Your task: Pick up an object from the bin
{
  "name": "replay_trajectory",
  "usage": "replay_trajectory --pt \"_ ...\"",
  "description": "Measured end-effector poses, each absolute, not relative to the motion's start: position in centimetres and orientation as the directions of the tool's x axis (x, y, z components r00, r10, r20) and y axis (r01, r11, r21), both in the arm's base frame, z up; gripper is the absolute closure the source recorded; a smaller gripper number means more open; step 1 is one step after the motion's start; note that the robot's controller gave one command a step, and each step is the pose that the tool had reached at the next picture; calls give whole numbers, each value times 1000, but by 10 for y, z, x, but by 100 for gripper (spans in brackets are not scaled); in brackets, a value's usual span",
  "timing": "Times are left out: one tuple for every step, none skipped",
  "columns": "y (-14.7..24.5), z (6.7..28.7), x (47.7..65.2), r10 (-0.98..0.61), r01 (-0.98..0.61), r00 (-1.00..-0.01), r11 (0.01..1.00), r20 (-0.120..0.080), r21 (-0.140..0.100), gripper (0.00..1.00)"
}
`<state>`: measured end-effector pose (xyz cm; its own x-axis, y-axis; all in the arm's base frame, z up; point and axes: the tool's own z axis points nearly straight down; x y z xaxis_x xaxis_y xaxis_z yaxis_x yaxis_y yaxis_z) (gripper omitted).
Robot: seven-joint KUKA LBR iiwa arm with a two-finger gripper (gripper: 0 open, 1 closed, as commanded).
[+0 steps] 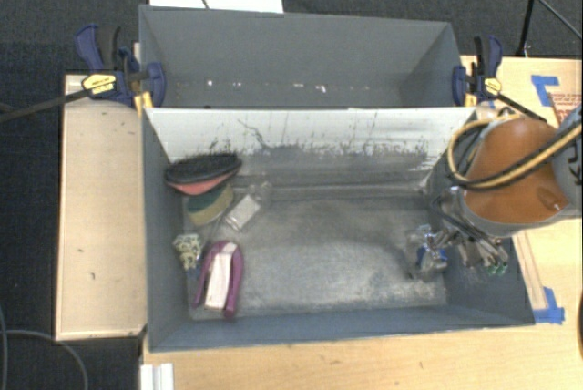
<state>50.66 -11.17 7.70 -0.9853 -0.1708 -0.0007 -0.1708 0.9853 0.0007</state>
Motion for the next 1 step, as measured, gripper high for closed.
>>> replay_trajectory --pt "-112 77 507 -169 -169 -986 986 -1 1 0"
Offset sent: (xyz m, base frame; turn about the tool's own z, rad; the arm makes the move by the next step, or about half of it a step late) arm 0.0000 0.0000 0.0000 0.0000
